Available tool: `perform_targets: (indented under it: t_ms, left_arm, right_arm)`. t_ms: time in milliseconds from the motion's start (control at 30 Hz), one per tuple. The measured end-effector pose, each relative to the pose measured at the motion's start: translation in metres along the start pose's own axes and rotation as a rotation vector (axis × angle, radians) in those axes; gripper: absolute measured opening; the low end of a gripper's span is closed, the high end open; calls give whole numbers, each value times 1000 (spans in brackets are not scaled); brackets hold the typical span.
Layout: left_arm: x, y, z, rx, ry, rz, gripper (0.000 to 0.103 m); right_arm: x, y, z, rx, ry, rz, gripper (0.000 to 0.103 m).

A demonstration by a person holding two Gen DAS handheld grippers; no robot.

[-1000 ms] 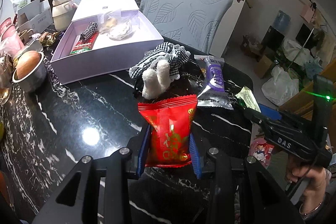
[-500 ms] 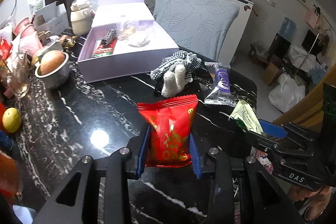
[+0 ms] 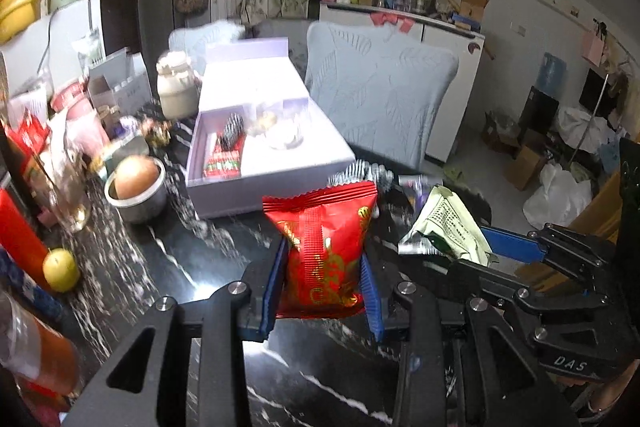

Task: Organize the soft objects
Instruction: 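Carry the red packet in the left gripper while the right carries the green packet over the box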

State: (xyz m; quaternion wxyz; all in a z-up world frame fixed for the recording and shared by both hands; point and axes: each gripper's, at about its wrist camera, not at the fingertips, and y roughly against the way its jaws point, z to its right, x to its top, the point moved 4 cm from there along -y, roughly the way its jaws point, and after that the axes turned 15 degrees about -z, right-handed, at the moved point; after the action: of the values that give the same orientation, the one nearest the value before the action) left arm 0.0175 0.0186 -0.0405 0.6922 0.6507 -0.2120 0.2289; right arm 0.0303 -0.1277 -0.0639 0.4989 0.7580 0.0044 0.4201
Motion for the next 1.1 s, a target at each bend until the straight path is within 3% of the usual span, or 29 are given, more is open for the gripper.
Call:
perform_targets:
  t_ms: [300,700,1100]
  left_arm:
    - [35,24,-2,41,-23,122,34]
    - [88,24,-19,47,10,184,34]
    - [153,-4,-55,70,45,202,34]
  right_arm:
    - [40,21,-9,12,58,99,43]
    - [96,26,3,1,92,167,43]
    - [161,2,28,-22,87,182,43]
